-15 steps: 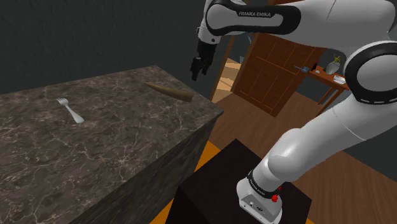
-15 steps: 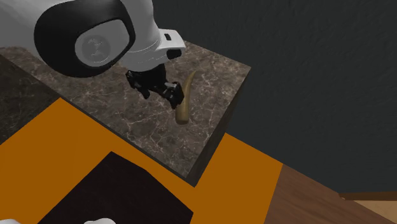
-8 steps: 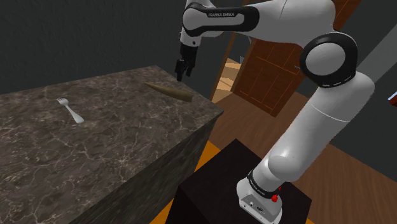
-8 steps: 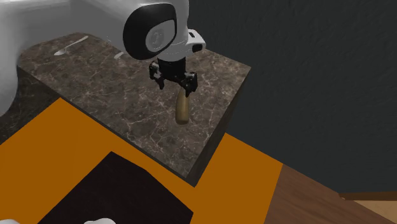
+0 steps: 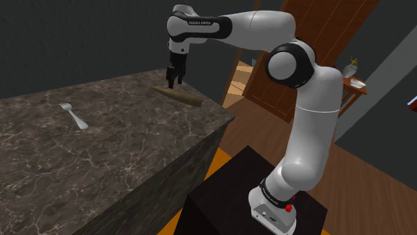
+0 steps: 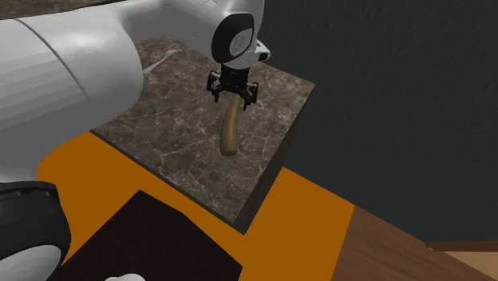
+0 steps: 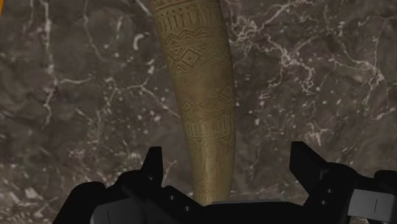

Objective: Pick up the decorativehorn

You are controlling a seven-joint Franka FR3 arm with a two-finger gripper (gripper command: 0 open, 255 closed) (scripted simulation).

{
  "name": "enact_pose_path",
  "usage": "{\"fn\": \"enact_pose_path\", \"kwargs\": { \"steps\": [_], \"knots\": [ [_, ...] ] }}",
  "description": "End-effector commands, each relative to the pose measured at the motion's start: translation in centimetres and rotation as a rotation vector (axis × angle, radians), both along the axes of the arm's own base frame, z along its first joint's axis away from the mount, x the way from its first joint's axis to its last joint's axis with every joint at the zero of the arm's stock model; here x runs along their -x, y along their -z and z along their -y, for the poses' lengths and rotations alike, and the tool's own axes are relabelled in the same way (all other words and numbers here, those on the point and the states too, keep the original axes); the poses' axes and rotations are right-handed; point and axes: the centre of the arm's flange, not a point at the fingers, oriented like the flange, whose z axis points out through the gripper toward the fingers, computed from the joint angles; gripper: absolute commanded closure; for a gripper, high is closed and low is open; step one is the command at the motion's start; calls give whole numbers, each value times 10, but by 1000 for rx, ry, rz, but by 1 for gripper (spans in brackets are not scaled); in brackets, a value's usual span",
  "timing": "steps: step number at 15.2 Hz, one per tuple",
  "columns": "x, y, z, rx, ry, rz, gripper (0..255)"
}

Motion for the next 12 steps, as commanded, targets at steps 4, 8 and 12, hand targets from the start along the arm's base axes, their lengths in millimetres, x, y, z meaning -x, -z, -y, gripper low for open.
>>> {"fn": "enact_pose_path", "kwargs": {
  "steps": [4, 8, 12],
  "knots": [
    [-12, 28, -3, -9, -14, -11, 0],
    [-12, 52, -3, -9, -14, -11, 0],
    [-12, 52, -2, -9, -14, -11, 255]
  ]
}}
